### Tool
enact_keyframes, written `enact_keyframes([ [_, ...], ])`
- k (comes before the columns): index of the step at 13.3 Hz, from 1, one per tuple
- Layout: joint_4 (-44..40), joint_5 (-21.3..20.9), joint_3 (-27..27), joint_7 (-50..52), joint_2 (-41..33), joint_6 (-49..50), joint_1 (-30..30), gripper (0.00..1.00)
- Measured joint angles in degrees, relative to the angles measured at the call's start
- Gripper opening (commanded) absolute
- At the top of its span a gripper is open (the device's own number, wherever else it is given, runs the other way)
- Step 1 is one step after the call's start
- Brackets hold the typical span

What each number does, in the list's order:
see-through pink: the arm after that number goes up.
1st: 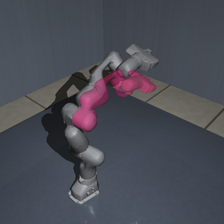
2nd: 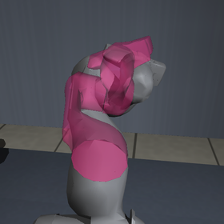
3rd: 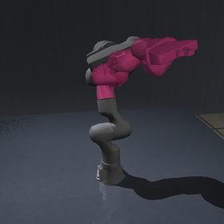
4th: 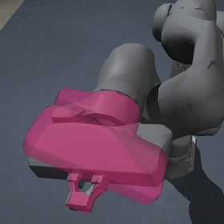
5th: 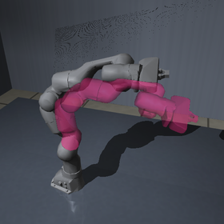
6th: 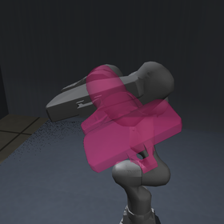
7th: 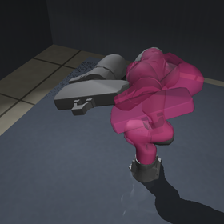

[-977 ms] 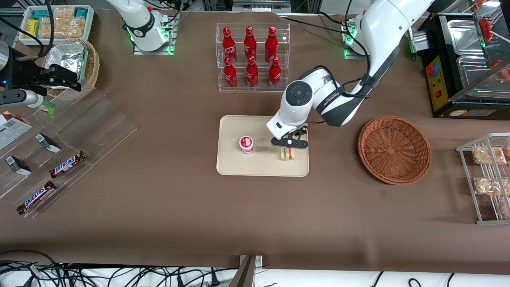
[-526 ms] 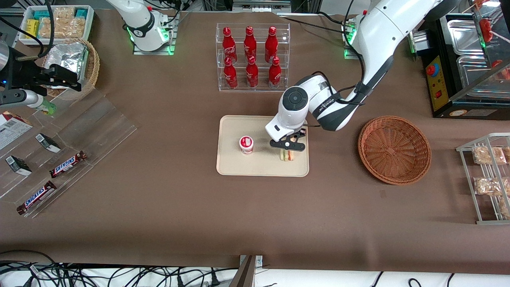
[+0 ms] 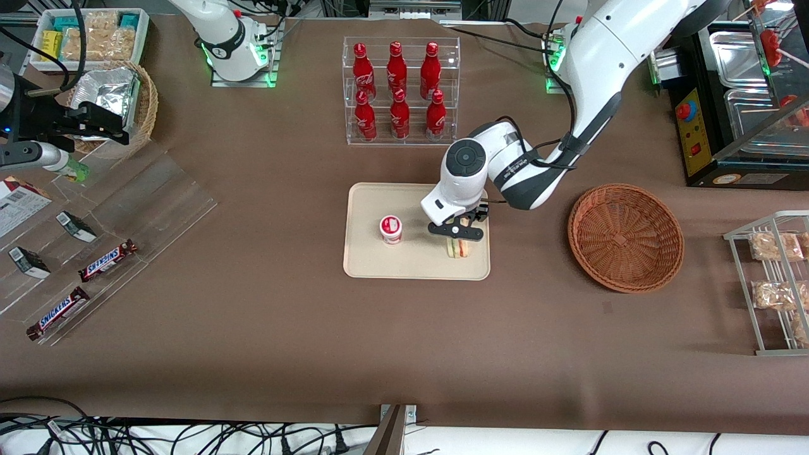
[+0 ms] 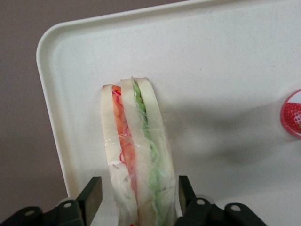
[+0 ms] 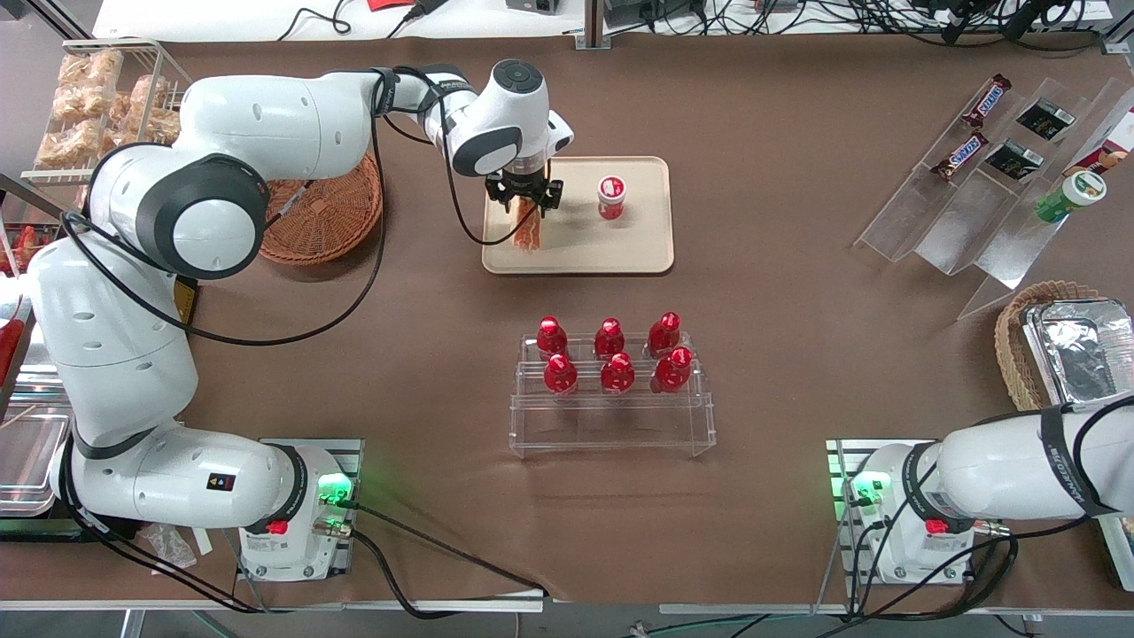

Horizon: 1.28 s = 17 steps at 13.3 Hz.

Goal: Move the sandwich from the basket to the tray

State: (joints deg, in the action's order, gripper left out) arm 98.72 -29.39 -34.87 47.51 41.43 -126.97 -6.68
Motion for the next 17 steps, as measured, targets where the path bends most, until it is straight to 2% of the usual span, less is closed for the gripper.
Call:
enact_keyframes([
  [4, -2.73, 0.03, -0.03, 1.94, -1.45, -0.06, 0.67, 1.0],
  [7, -4.72, 2.59, -0.11, 4.22, -6.9, 0.89, 2.43, 1.0],
  [12, -10.3, 5.99, -0.12, 6.96, -16.34, 14.31, 6.46, 1.0],
  [17, -16.99, 9.71, -0.13, 7.02, -19.83, 23.89, 10.06, 1.0],
])
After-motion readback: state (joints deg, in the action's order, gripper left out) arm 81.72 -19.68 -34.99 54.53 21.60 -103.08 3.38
